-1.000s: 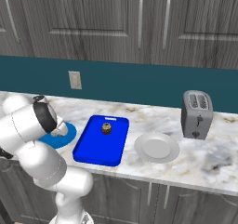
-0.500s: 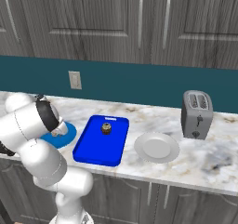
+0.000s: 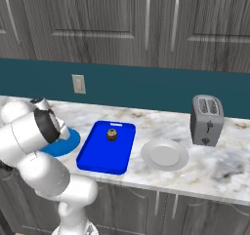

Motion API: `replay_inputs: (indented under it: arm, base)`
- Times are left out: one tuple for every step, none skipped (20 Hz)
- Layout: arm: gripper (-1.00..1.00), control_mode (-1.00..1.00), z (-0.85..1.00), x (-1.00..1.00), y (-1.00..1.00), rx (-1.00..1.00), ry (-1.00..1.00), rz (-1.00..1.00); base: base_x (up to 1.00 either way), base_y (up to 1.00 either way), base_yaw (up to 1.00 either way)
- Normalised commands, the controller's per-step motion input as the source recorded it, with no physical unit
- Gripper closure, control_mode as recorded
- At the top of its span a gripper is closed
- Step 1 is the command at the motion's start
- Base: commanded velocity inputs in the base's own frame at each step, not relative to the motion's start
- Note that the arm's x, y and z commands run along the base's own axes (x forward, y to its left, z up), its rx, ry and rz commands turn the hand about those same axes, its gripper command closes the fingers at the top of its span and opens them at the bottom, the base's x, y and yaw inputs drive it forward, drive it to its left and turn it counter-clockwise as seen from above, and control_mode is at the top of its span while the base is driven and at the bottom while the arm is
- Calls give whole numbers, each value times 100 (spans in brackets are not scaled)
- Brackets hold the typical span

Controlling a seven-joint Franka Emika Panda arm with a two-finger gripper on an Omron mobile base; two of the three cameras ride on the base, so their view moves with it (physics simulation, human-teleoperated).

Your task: Move the dessert items from the plates to the tray.

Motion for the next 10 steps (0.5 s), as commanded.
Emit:
replay_inputs:
  arm:
    - [100,-100,65,-43,-21,0,-9,0]
    - [100,-100,67,-41,-21,0,-8,0]
    - [100,-100,65,-39,-22,0,-5,0]
    - [100,-100,54,-37,-24,0,-2,0]
    - [100,-100,43,-29,-30,0,0,0]
    - [100,-100,34,-19,-36,0,0,0]
    - [100,-100,34,-6,-49,0,1,2]
    - [100,-100,24,-7,-54,0,1,2]
    - [100,-100,21,-9,-63,0,1,3]
    - [100,-100,11,-11,-69,0,1,3]
  base:
    - [0,0,0]
    - [0,0,0]
    - [0,0,0]
    - [0,0,0]
    - [0,0,0]
    - [0,0,0]
    - [0,0,0]
    - [0,0,0]
    - [0,0,0]
    - [0,0,0]
